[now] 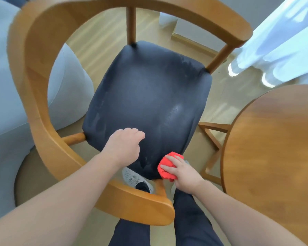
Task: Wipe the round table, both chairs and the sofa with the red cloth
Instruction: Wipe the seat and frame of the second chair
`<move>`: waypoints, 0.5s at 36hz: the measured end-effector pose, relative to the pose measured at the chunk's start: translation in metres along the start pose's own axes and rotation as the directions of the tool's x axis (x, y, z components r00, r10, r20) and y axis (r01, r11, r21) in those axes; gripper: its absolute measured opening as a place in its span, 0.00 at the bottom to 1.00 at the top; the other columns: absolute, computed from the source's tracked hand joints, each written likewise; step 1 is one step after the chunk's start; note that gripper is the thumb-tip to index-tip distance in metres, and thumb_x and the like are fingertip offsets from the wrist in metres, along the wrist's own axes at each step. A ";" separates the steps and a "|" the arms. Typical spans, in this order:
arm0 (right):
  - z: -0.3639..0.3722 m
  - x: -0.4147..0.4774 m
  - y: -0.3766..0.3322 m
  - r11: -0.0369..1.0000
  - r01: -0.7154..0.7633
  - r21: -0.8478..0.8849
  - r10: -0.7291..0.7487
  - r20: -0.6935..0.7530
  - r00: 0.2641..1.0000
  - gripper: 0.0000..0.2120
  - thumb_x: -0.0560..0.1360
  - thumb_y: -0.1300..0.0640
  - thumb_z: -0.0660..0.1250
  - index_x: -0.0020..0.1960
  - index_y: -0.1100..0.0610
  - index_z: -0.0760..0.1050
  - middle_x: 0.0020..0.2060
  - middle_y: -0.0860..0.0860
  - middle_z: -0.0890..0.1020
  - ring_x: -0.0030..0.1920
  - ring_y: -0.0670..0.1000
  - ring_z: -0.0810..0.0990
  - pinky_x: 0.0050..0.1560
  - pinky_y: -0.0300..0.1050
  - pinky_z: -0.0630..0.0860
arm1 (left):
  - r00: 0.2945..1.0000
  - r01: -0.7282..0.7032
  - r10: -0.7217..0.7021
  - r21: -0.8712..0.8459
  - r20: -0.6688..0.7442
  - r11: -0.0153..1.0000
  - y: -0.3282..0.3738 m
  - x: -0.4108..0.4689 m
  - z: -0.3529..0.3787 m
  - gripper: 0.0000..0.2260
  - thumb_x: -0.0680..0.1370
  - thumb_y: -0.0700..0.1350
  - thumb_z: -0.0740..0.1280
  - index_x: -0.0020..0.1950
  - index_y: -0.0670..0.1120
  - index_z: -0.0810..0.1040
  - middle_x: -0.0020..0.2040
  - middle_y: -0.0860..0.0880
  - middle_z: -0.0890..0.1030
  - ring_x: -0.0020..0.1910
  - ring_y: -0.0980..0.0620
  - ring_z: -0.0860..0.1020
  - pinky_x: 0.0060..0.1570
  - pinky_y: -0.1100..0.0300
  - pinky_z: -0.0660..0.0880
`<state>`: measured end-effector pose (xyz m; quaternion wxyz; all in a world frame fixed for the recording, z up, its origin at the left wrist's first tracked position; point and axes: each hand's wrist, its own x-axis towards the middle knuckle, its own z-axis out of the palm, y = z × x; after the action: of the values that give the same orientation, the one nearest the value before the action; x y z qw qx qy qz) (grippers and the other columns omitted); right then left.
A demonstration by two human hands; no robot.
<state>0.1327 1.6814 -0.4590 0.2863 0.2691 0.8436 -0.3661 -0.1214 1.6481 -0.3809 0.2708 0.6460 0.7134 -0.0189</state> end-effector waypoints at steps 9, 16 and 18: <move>-0.108 -0.027 -0.041 0.907 0.035 0.420 0.095 -0.284 0.954 0.24 0.76 0.68 0.64 0.69 0.53 0.72 0.69 0.49 0.66 0.64 0.49 0.70 0.58 0.34 0.75 | 0.981 0.144 -0.156 -0.108 -0.113 0.984 0.032 -0.053 -0.060 0.16 0.75 0.38 0.59 0.61 0.47 0.75 0.54 0.50 0.79 0.52 0.49 0.75 0.52 0.57 0.72; -0.198 -0.089 -0.106 0.652 0.227 0.723 0.083 -0.366 0.927 0.07 0.74 0.74 0.57 0.48 0.69 0.73 0.37 0.55 0.75 0.31 0.44 0.75 0.34 0.43 0.74 | 0.945 0.173 -0.239 -0.282 -0.223 0.944 0.071 -0.102 -0.123 0.18 0.78 0.45 0.63 0.68 0.48 0.70 0.64 0.53 0.74 0.62 0.54 0.72 0.60 0.63 0.68; -0.216 -0.105 -0.117 0.633 0.267 0.727 0.028 -0.366 0.930 0.10 0.75 0.72 0.59 0.46 0.62 0.76 0.34 0.49 0.77 0.34 0.45 0.78 0.39 0.43 0.77 | 0.936 0.174 -0.258 -0.321 -0.239 0.931 0.084 -0.113 -0.138 0.22 0.77 0.49 0.64 0.71 0.49 0.66 0.68 0.54 0.71 0.66 0.56 0.69 0.63 0.66 0.64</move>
<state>0.0661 1.7536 -0.2107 -0.0317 0.3665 0.6609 -0.6541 -0.0909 1.6104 -0.1896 0.2578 0.5115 0.8063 0.1480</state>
